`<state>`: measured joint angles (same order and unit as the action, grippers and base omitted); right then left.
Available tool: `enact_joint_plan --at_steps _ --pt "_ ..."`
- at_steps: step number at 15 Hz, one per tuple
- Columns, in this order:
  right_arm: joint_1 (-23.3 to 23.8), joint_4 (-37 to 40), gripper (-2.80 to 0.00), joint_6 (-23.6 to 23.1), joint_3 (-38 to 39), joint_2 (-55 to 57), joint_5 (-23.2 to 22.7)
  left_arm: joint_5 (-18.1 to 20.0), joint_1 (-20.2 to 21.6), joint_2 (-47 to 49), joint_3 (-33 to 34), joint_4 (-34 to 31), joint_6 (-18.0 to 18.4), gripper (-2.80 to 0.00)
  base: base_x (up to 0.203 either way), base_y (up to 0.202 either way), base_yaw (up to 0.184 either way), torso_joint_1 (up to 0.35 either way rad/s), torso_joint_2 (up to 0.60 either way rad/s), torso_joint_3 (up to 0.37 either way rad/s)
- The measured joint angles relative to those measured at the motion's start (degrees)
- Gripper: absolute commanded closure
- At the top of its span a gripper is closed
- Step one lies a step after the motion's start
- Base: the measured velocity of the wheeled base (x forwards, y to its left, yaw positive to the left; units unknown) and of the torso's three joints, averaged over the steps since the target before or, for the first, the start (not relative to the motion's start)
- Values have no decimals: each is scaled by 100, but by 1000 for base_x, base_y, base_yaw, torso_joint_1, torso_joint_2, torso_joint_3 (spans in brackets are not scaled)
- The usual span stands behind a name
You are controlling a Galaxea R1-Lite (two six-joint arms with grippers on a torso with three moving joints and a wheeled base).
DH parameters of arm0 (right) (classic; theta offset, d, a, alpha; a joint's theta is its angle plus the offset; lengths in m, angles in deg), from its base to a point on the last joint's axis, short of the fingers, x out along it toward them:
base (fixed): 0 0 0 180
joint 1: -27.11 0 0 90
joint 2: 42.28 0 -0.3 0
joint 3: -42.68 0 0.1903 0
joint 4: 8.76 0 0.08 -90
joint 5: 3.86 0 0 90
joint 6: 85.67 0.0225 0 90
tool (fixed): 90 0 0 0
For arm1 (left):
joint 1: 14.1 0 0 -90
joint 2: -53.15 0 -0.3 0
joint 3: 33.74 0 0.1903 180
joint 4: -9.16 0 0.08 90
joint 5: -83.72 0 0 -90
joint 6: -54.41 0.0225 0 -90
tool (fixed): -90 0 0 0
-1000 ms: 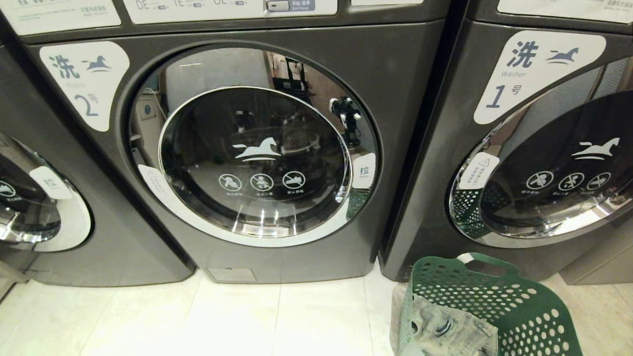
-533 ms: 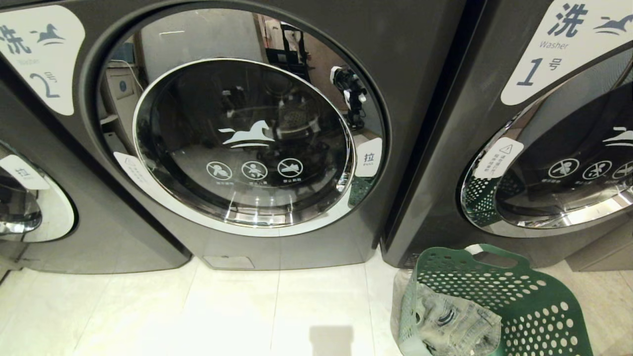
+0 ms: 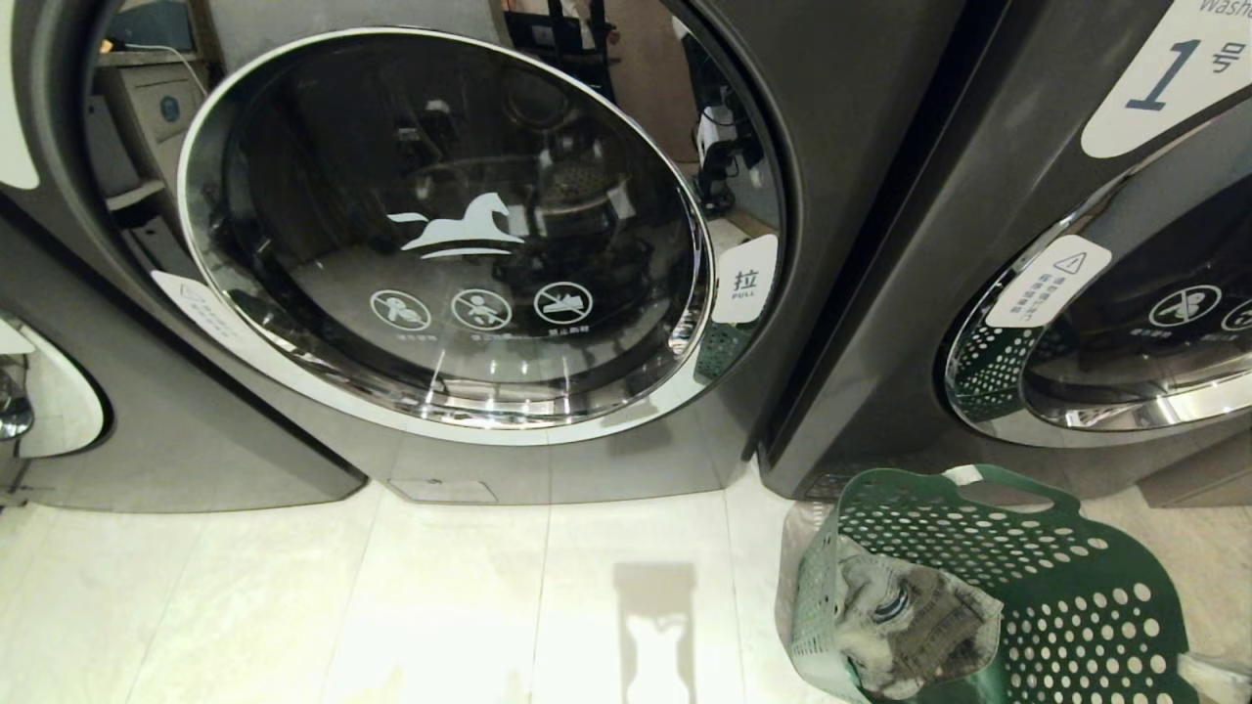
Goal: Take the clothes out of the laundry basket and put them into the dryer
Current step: Take the clothes out of the basket
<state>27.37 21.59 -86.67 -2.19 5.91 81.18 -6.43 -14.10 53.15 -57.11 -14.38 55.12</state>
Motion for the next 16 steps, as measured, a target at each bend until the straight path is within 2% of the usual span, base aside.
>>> enact_joint_plan --at_steps 2,5,7,12,16 --pt "-6 -463 0 401 -64 1009 -21 -1 0 0 0 -1 2 0 0 0 0 4 3 -191" --pt "-23 -1619 0 1146 -76 2331 65 4 0 0 0 1 6 0 0 0 0 3 1 -203" --pt "-91 -2208 0 1384 69 2802 216 1 0 0 0 1 4 0 0 0 0 3 1 -194" --pt "-122 -2257 0 1591 535 3439 232 12 0 0 0 4 66 0 0 0 0 0 1 -199" --pt "-116 -2292 0 1637 442 3919 221 10 0 0 0 10 59 0 0 0 0 1 4 -196"
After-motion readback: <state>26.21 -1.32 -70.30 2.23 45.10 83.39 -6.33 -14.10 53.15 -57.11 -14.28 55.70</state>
